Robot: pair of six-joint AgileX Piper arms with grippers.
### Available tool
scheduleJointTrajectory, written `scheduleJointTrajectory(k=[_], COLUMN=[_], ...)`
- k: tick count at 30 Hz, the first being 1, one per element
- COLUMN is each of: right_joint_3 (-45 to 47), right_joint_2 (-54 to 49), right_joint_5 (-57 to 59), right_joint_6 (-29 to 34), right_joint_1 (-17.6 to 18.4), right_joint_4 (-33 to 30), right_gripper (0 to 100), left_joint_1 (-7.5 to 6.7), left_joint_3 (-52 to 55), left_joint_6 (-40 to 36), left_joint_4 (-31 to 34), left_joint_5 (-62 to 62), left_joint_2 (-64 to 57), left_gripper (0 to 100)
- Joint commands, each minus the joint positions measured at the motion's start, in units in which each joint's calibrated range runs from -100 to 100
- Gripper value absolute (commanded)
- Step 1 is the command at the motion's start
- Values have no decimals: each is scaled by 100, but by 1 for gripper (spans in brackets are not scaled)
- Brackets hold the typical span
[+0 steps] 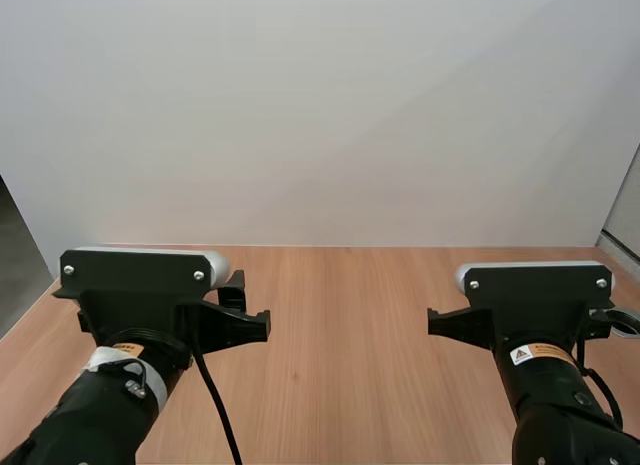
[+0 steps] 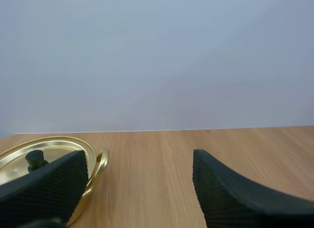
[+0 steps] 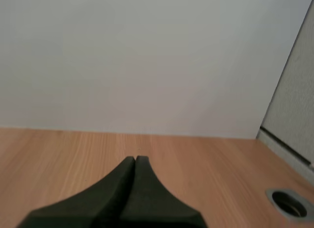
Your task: Open the pot, put the car inside, and close it
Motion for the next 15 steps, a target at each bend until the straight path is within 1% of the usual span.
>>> scheduleJointTrajectory(k=[1,3,6,8,10,13,15], right_joint_3=[203,203,203,203,203,203,203], right_joint_2=[-79,-268,-488,-656,-880,-1239,-1470], right_joint_5=[1410,2121,2813,3097,3606,4363,4365], right_joint_6=[-18,-18,-18,-18,-18,-18,-18], right_joint_1=[-118,-136,-136,-173,-231,-304,-303], right_joint_4=[-71,-71,-71,-25,-25,-10,32], right_gripper=[0,0,0,0,0,0,0], left_joint_1=[-3,-3,-3,-3,-3,-3,-3], left_joint_3=[332,664,1195,1195,1195,1195,1195], left_joint_6=[-81,-81,-63,-8,27,40,40], left_joint_4=[-27,-27,6,115,297,195,195], left_joint_5=[-31,-520,-1229,-1207,-602,-623,-623], left_joint_2=[-364,-364,-364,-364,-364,-369,-369], left_gripper=[100,100,100,100,100,100,100])
